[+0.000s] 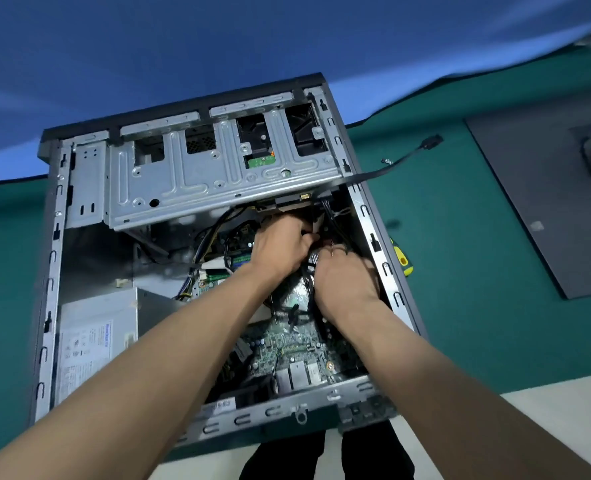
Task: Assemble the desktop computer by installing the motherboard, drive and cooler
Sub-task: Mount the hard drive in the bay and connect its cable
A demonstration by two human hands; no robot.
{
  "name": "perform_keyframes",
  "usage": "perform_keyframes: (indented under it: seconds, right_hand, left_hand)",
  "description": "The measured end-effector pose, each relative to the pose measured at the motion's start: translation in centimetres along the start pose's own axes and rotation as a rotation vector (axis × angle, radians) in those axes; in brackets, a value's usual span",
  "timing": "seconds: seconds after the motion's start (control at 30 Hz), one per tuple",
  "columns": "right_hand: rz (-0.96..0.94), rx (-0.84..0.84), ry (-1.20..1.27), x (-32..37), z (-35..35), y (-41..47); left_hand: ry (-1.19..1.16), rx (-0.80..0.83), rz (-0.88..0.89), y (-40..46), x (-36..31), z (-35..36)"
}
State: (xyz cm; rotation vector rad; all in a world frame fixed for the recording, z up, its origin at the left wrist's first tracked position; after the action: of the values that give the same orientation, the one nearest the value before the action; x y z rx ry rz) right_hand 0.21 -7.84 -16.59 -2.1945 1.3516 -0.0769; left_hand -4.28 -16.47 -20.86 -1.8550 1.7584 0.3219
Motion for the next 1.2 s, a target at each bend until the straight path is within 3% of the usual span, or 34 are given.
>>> perform_keyframes:
  seconds: [0.2,0.37,0.6,0.73,0.83,0.97,1.07,1.2]
  right_hand:
    - [0.058,-0.029,0.252,-0.5,-1.4,-0.8]
    - [0.118,-0.052,0.483,-1.0,-3.8,-2.8]
    - [0.201,-0.247,0.422,-2.9,-7.5,-4.5]
    - [0.124,-0.377,0.362,-2.9,-8.5,-5.7]
    - [0.099,-0.425,0.472,-3.2,-8.8,-6.0]
    - [0.426,-0.451,0.987,-7.0,-8.5,-5.1]
    - [0.657,-0.326,1.276,-9.5,-6.4,-3.3]
    - [0.772,-0.226,1.430,-11.5,-4.5,-0.7]
  left_hand:
    - [0.079,0.045,-0.002,-0.6,-1.0,-0.4]
    - [0.001,0.095,-0.091,-1.0,-1.2,-1.0]
    - [-0.060,0.166,-0.138,-1.7,-2.2,-2.7]
    - [-0.128,0.154,-0.071,-2.7,-2.2,-4.2]
    - [-0.022,0.140,-0.010,-3.6,-2.7,-5.7]
    - [0.084,-0.029,0.093,-3.9,-5.0,-8.7]
    - [0.069,-0.130,0.144,-3.4,-6.6,-10.3]
    - [-0.085,-0.045,0.096,-2.6,-6.5,-10.5]
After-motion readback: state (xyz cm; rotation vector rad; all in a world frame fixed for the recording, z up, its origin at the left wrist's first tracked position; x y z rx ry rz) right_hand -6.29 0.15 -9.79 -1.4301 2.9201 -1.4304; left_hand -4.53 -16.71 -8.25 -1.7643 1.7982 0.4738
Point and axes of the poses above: each hand's wrist, its own y-axis towards the middle knuckle, its own z-axis out of the palm, x = y × z, the point moved 5 cm from there along y, towards the middle knuckle, and after that the axes turned 5 degrees about z, right-handed, at the moved point
